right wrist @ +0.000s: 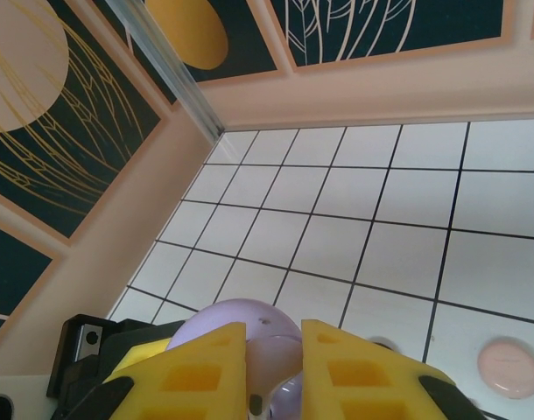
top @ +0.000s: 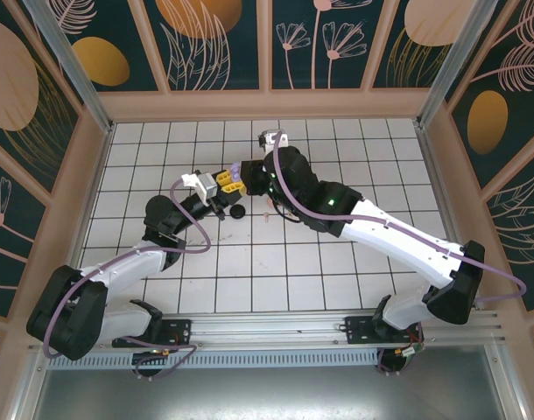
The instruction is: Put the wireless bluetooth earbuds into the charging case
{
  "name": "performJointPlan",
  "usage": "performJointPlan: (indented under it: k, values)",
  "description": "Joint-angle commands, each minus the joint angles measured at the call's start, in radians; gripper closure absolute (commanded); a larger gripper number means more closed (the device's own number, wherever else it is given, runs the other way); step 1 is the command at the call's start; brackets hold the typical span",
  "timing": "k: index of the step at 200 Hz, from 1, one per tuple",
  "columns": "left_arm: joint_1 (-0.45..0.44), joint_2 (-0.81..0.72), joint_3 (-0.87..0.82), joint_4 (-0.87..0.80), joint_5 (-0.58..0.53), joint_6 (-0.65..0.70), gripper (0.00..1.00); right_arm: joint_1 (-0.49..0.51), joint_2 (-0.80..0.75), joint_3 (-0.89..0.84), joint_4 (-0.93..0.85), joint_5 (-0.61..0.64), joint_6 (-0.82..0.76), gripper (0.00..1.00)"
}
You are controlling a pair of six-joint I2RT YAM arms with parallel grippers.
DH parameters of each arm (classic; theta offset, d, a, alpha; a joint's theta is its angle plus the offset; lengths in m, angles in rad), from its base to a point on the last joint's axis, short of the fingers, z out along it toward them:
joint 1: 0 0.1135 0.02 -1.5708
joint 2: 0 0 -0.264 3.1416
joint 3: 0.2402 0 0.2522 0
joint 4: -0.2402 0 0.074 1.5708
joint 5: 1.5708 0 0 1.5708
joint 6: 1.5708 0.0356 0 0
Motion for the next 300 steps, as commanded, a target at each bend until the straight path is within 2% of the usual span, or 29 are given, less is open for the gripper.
performJointPlan:
  k: [1, 105, 194, 210, 236, 256, 300]
  values:
    - [-0.005, 0.001, 0.03, 0.017, 0.014, 0.013, 1.0, 0.008, 0.004, -0.014, 0.03, -0.01, 0.01, 0.82]
    - [-0.007, 0.003, 0.037, 0.018, 0.022, 0.007, 1.0, 0.012, 0.048, -0.01, 0.001, -0.003, -0.009, 0.83]
    - [-0.008, 0.01, 0.045, -0.001, 0.007, 0.01, 1.0, 0.083, 0.116, 0.043, -0.076, 0.138, -0.091, 0.8]
    - [-0.008, 0.008, 0.044, -0.005, 0.008, 0.011, 1.0, 0.083, 0.115, 0.054, -0.082, 0.149, -0.091, 0.75]
    - [-0.008, 0.009, 0.044, -0.012, 0.007, 0.013, 1.0, 0.07, 0.088, 0.082, -0.084, 0.146, -0.071, 0.56]
    - [-0.008, 0.012, 0.043, -0.011, 0.008, 0.011, 1.0, 0.05, 0.033, 0.088, -0.053, 0.09, -0.05, 0.44]
    - [-0.01, 0.018, 0.039, -0.009, 0.008, 0.006, 1.0, -0.032, -0.049, 0.1, -0.023, -0.053, -0.008, 0.39]
